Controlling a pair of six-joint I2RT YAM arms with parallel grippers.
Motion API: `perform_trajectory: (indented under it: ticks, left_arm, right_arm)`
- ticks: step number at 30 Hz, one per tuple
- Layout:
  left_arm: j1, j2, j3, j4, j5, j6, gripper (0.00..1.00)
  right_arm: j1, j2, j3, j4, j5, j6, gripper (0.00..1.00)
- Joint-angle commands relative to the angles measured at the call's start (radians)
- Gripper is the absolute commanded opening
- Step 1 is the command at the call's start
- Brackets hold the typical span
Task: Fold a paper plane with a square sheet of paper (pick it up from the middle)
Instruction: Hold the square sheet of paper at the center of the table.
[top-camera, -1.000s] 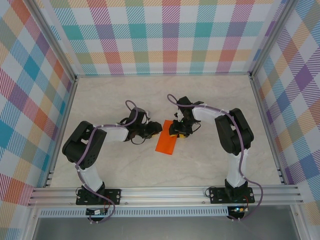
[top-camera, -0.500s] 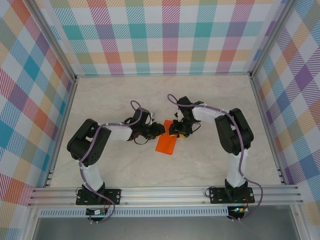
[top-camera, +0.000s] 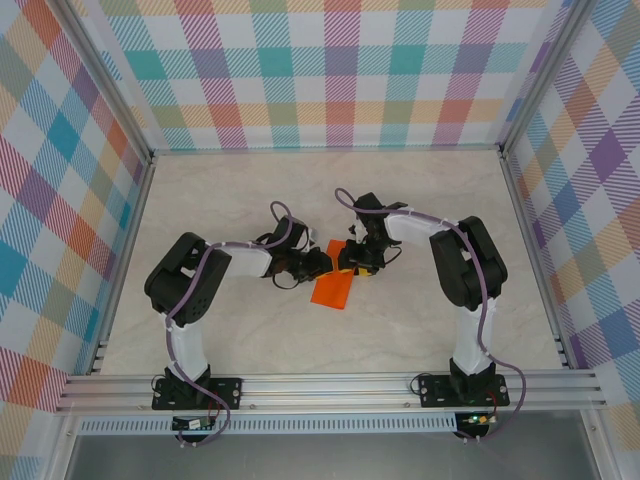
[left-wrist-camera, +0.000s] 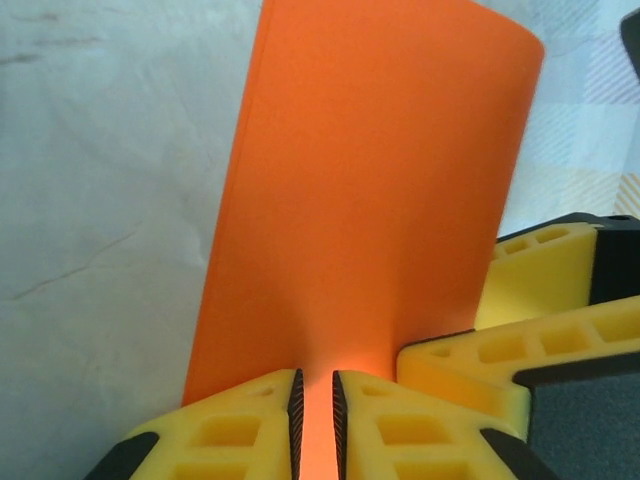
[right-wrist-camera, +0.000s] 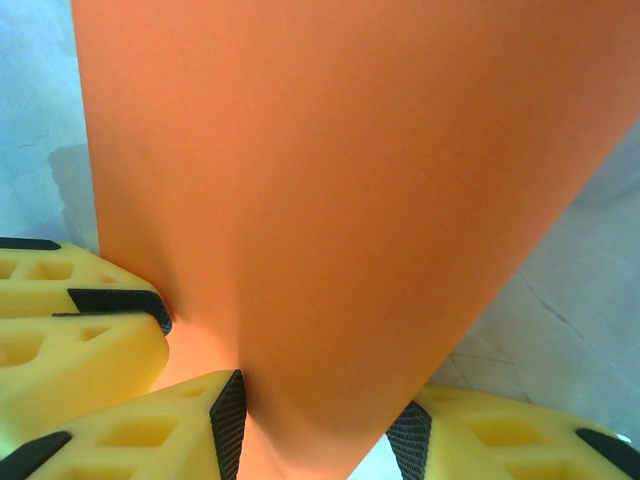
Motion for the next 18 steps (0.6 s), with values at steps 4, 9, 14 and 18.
perform_trajectory:
  ticks: [4,9,14,18]
  left_arm:
    - [-0.014,0.055,0.024,-0.215,-0.079,0.084,0.14]
    - [-0.014,0.113,-0.005,-0.243,-0.096,0.099,0.12]
    - [-0.014,0.135,-0.010,-0.277,-0.134,0.112,0.10]
    - [-0.014,0.150,-0.003,-0.308,-0.164,0.109,0.06]
  right_arm:
    - [0.002,0.140,-0.086,0.033,0.154,0.008,0.47]
    - [0.002,0.053,-0.079,0.035,0.103,0.043,0.48]
    - [-0.001,-0.126,-0.078,0.016,0.155,0.115,0.54]
    - [-0.001,-0.249,-0.124,0.049,0.168,0.190,0.53]
